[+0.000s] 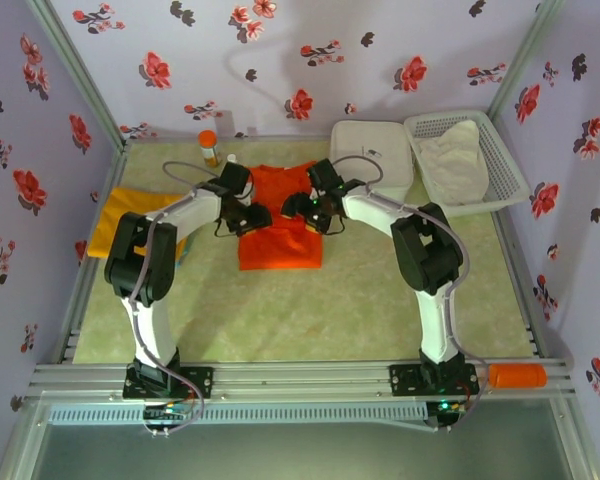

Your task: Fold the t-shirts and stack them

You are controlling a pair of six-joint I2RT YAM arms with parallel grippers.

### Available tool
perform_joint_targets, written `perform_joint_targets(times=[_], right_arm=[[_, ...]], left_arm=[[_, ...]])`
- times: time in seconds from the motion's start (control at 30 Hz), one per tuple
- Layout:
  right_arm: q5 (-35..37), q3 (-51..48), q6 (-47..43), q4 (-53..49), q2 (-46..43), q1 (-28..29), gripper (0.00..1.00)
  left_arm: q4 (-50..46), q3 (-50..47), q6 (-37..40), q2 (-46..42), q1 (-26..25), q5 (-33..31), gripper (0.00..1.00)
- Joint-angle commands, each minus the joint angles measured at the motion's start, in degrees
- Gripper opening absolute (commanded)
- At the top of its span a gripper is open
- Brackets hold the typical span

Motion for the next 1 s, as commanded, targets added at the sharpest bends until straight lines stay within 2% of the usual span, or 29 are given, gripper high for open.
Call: perform_joint_targets(times=[0.0, 0.17, 0.27, 0.37, 0.53, 0.73, 0.97], right_arm=[[1.7, 5.9, 0.1, -0.8, 3.0, -2.0, 0.75], [-0.3, 12.0, -2.1, -0.6, 5.8, -3.5, 0.75], [-0.4, 12.4, -5.1, -1.3, 3.4, -2.9, 0.75], [0.2, 9.7, -7.1, -2.5, 0.0, -2.4, 0.75], [2.3, -0.4, -8.4, -4.0, -8.6, -1.0, 0.74], [3.6, -14.5, -7.6, -6.8, -18.1, 0.5, 0.68], [6.1, -27.0, -6.2, -3.8, -22.2, 2.4, 0.59]], left_arm=[[-4.2, 6.7, 3.3, 4.4, 1.5, -0.8, 0.46], [-10.7, 18.5, 6.2, 11.3, 3.0, -2.3, 0.43], [-14.1, 21.5, 8.2, 9.8, 3.3, -6.5, 0.43], [-14.9, 19.6, 8.8, 5.5, 3.4, -8.6, 0.43], [-10.2, 3.9, 6.9, -6.7, 3.1, -8.1, 0.46], [-3.1, -18.8, 2.0, -21.1, 2.8, -3.1, 0.50], [1.3, -35.8, -3.2, -32.2, 2.2, -1.6, 0.50]])
